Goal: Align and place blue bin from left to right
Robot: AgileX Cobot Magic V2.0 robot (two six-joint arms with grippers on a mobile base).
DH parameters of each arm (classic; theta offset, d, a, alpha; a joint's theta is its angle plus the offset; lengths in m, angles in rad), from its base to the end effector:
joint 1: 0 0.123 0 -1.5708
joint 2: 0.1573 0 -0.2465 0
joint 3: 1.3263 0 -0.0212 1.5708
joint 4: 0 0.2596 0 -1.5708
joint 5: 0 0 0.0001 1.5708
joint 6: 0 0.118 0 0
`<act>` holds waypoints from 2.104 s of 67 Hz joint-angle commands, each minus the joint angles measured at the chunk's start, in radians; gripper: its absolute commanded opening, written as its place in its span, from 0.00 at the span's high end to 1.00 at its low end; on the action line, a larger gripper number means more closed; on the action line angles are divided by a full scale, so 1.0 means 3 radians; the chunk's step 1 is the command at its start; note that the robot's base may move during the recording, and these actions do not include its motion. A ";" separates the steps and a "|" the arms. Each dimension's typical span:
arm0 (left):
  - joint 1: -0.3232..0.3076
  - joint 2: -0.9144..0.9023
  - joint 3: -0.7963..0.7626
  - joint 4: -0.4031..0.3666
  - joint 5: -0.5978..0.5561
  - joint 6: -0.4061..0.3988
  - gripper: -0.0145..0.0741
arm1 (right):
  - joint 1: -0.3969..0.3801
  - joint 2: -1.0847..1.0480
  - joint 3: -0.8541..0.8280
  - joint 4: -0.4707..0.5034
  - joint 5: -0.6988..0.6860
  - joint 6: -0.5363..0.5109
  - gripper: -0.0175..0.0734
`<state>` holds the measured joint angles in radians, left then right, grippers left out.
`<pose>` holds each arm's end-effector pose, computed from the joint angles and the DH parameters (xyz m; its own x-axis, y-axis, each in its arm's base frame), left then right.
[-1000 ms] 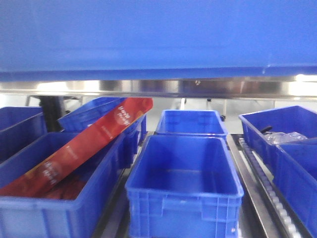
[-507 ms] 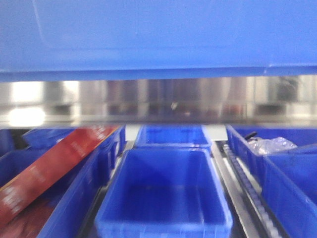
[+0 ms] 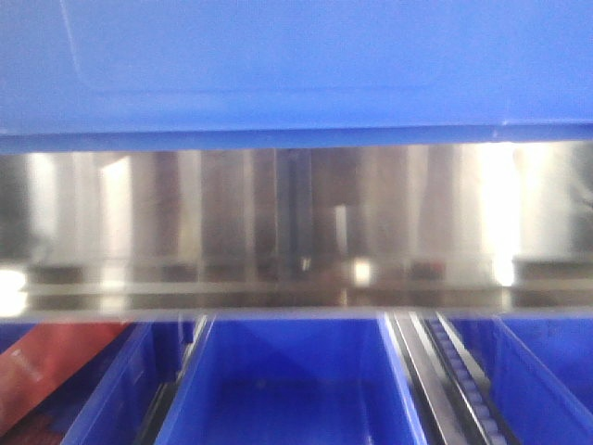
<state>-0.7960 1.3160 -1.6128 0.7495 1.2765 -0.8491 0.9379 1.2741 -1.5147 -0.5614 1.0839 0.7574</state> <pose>0.2448 -0.1401 0.4214 -0.5387 -0.0487 -0.8411 -0.0906 0.9959 0.0004 0.2136 0.1972 0.4049 -0.5582 -0.0836 -0.8255 -0.2721 0.9583 0.0869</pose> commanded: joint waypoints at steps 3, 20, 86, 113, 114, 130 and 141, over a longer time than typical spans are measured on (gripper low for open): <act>-0.0046 -0.0016 -0.0061 0.0001 -0.0336 -0.0001 0.96 | 0.0037 -0.0032 -0.0064 -0.0015 -0.0449 -0.0027 0.90; -0.0046 -0.0016 -0.0061 0.0007 -0.0336 -0.0001 0.96 | 0.0037 -0.0032 -0.0064 -0.0015 -0.0449 -0.0027 0.90; -0.0046 -0.0016 -0.0061 0.0013 -0.0336 -0.0001 0.96 | 0.0037 -0.0025 -0.0064 -0.0015 -0.0449 -0.0027 0.90; -0.0046 -0.0016 -0.0061 -0.0003 -0.0336 -0.0001 0.96 | 0.0037 -0.0025 -0.0064 -0.0015 -0.0448 -0.0027 0.90; -0.0046 -0.0016 -0.0061 -0.0021 -0.0336 -0.0001 0.96 | 0.0037 -0.0025 -0.0064 -0.0015 -0.0440 -0.0027 0.90; 0.0268 -0.0009 -0.0061 -0.0485 -0.0483 0.0053 0.96 | -0.0018 0.0132 -0.0072 0.0016 -0.0338 0.0022 0.89; 0.0757 0.0054 -0.0061 -0.1225 -0.0694 0.0540 0.96 | -0.0251 0.0235 -0.0072 0.0413 -0.0354 0.0036 0.89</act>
<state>-0.6212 1.3280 -1.6128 0.5052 1.2047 -0.7612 0.8897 1.3330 -1.5153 -0.4957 1.0781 0.7644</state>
